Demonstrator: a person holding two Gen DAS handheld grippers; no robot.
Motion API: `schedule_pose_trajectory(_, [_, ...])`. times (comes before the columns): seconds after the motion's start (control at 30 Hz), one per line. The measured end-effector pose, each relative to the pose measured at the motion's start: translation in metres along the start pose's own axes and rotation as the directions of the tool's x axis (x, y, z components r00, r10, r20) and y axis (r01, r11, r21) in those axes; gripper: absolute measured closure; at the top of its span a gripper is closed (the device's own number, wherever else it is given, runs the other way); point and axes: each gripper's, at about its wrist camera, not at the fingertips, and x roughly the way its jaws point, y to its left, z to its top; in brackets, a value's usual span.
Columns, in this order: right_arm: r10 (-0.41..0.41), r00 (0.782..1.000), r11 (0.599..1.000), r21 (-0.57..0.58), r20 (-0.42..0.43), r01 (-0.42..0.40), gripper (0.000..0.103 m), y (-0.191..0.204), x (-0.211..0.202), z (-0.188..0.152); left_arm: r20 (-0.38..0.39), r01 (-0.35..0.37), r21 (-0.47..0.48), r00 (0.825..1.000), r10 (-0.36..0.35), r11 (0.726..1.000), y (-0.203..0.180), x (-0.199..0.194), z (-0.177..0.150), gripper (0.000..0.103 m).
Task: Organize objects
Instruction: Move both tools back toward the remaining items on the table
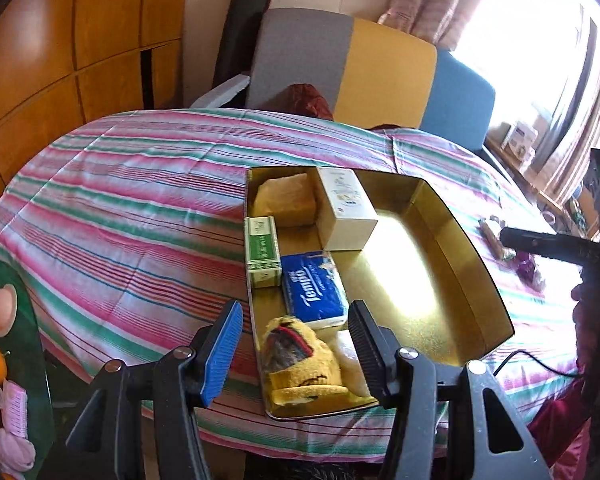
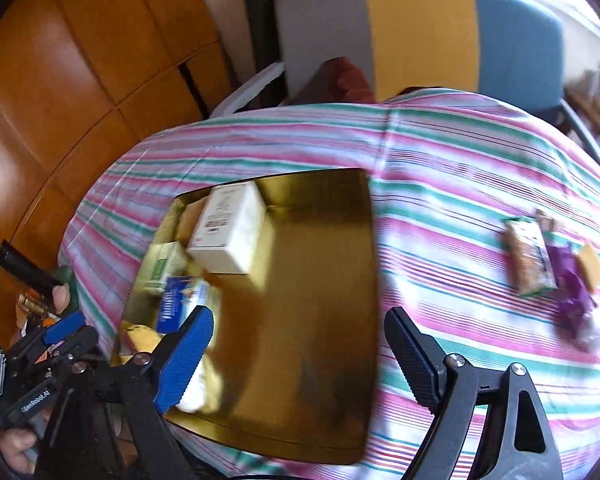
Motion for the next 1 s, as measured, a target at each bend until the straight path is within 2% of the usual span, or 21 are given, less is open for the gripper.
schedule_pose_trajectory(0.2, [-0.097,0.994,0.99,0.103,0.045,0.091,0.014,-0.062,-0.023,-0.006,-0.007,-0.011,0.047,1.0,0.012,0.999,-0.021,0.001,0.002,0.047])
schedule_pose_trajectory(0.33, [-0.196,0.978,0.971,0.151,0.067,0.184,0.014,-0.105,-0.038,-0.007,-0.015,-0.017,0.071,1.0,0.018,0.997,-0.031,0.003,0.004,0.048])
schedule_pose_trajectory(0.5, [-0.341,0.936,0.923,0.22,0.09,0.315,0.013,-0.169,-0.053,-0.009,-0.022,0.0,0.118,1.0,0.003,0.993,-0.05,0.005,0.006,0.048])
schedule_pose_trajectory(0.63, [-0.463,0.88,0.84,0.371,0.11,0.395,0.013,-0.231,-0.066,-0.021,-0.034,0.037,0.158,0.999,-0.032,0.987,-0.072,0.008,0.009,0.048])
schedule_pose_trajectory(0.7, [-0.484,0.867,0.795,0.473,0.117,0.38,0.013,-0.26,-0.071,-0.034,-0.042,0.059,0.167,0.998,-0.052,0.984,-0.08,0.009,0.011,0.048])
schedule_pose_trajectory(0.77, [-0.486,0.871,0.734,0.575,0.074,0.361,0.013,-0.285,-0.072,-0.044,-0.059,0.074,0.185,0.996,-0.064,0.98,-0.093,0.015,0.013,0.048])
schedule_pose_trajectory(0.83, [-0.458,0.881,0.712,0.643,0.119,0.283,0.013,-0.298,-0.083,-0.048,-0.079,0.098,0.199,0.993,-0.083,0.975,-0.106,0.021,0.014,0.047])
schedule_pose_trajectory(0.9, [-0.47,0.873,0.699,0.66,0.133,0.276,0.013,-0.302,-0.089,-0.049,-0.099,0.116,0.222,0.99,-0.096,0.968,-0.12,0.027,0.013,0.048])
schedule_pose_trajectory(1.0, [-0.442,0.885,0.688,0.687,0.143,0.233,0.013,-0.307,-0.089,-0.051,-0.122,0.146,0.268,0.986,-0.117,0.952,-0.144,0.033,0.011,0.047])
